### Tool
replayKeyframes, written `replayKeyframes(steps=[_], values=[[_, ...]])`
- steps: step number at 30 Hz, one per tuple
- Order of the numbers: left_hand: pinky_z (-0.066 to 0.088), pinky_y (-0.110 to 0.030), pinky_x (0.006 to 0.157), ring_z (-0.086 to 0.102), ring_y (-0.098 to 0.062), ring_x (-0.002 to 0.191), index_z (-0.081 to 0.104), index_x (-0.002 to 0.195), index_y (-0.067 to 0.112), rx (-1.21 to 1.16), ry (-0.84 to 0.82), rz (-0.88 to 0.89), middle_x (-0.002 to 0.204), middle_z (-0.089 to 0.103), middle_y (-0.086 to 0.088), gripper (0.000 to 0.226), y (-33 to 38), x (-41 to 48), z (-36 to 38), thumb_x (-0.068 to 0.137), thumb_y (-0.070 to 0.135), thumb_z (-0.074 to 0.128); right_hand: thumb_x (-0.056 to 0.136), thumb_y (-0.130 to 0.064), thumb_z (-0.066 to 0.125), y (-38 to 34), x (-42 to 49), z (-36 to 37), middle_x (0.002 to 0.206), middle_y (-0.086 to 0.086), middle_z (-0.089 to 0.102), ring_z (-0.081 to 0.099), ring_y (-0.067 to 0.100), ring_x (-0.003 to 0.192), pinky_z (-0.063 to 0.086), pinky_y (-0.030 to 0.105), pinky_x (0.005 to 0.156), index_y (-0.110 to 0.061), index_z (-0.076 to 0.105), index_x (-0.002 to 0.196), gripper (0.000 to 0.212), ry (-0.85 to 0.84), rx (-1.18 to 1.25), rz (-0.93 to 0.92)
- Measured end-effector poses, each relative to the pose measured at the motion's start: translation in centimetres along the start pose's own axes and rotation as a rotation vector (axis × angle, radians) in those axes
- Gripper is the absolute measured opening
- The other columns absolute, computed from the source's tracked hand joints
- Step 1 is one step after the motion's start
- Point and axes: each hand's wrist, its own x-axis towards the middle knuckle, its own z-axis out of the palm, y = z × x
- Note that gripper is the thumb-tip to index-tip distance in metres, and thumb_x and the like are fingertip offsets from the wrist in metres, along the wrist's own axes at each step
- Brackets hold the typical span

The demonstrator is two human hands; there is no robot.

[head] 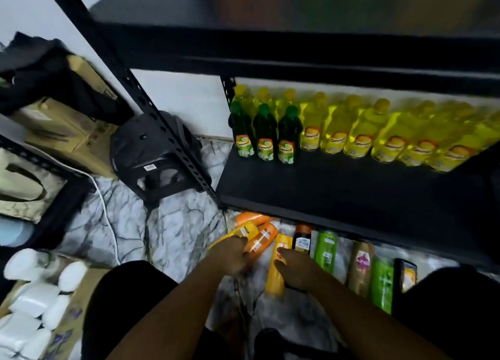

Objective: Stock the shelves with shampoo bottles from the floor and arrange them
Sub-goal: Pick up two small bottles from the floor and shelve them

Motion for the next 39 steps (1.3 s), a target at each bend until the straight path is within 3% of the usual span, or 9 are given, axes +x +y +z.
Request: replayKeyframes(steps=[2,5,9,13,23,30,33,37,39], values=[[0.052,-0.039,0.083,0.064,-0.031,0.099,0.061,0.101,0.015,0.006,0.036,-0.001,0.108,0.067,-0.012,0.048,-0.8,1.6,1.6,0.089,0.057,0.042,0.105,-0.041,0.039,0.4,2.0,1.4,0.156,0.007,0.041,0.041,0.025,0.141,0.035,0.032,0.112,-0.015,0.035,0.154,0.056,0.032,-0.008,-0.035],[0.051,-0.041,0.096,0.061,-0.032,0.117,0.059,0.131,0.015,-0.002,0.090,0.007,0.132,0.062,-0.013,0.053,-1.5,2.6,2.9,0.093,0.051,0.049,0.103,-0.040,0.042,0.5,3.1,2.5,0.144,0.009,0.055,0.052,0.027,0.129,0.045,0.035,0.102,-0.017,0.048,0.145,0.048,0.096,0.020,-0.077],[0.048,-0.044,0.103,0.058,-0.030,0.123,0.053,0.142,0.019,-0.029,0.123,0.010,0.141,0.058,-0.011,0.074,-1.9,0.8,4.1,0.084,0.061,0.036,0.103,-0.041,0.042,0.3,1.5,3.4,0.145,0.009,0.054,0.052,0.028,0.129,0.045,0.033,0.101,-0.018,0.044,0.148,0.050,0.123,0.007,-0.088],[0.044,-0.040,0.109,0.050,-0.031,0.134,0.044,0.151,0.018,-0.022,0.181,0.001,0.151,0.047,-0.011,0.062,-1.1,-2.2,3.4,0.098,0.047,0.049,0.103,-0.042,0.043,-0.4,-0.5,3.4,0.144,0.005,0.055,0.053,0.025,0.129,0.044,0.030,0.101,-0.023,0.046,0.146,0.047,0.171,-0.003,-0.129],[0.044,-0.038,0.108,0.050,-0.033,0.134,0.046,0.150,0.013,-0.077,0.241,0.077,0.150,0.050,-0.014,0.056,0.6,-3.4,4.5,0.103,0.043,0.048,0.105,-0.038,0.043,0.4,-2.1,4.7,0.152,0.009,0.046,0.045,0.029,0.137,0.038,0.032,0.108,-0.017,0.039,0.151,0.051,0.234,-0.013,-0.091],[0.050,-0.040,0.098,0.060,-0.033,0.119,0.047,0.149,0.023,-0.147,0.192,0.103,0.136,0.062,-0.013,0.053,1.4,0.6,7.2,0.101,0.044,0.050,0.102,-0.042,0.048,4.3,0.8,6.5,0.155,0.010,0.043,0.043,0.028,0.140,0.037,0.031,0.110,-0.020,0.038,0.153,0.056,0.218,0.086,-0.002],[0.049,-0.035,0.096,0.059,-0.033,0.122,0.040,0.155,0.017,-0.172,0.155,0.109,0.145,0.055,-0.014,0.058,2.1,2.8,8.3,0.101,0.036,0.053,0.100,-0.040,0.053,5.4,2.7,6.9,0.150,0.008,0.049,0.049,0.027,0.134,0.041,0.031,0.109,-0.021,0.044,0.149,0.054,0.222,0.196,0.035],[0.047,-0.036,0.100,0.058,-0.031,0.124,0.054,0.143,0.015,-0.220,0.129,0.120,0.138,0.061,-0.014,0.050,3.1,5.9,10.4,0.099,0.037,0.056,0.099,-0.033,0.054,7.0,5.2,6.6,0.129,0.009,0.065,0.063,0.026,0.110,0.051,0.035,0.096,-0.026,0.061,0.125,0.028,0.272,0.331,0.078],[0.047,-0.036,0.098,0.059,-0.033,0.122,0.056,0.140,0.011,-0.240,0.111,0.125,0.134,0.063,-0.015,0.056,3.4,7.5,12.0,0.095,0.044,0.050,0.100,-0.034,0.054,8.0,6.9,6.5,0.137,0.010,0.060,0.060,0.028,0.119,0.048,0.033,0.099,-0.021,0.054,0.140,0.042,0.298,0.350,0.095]])
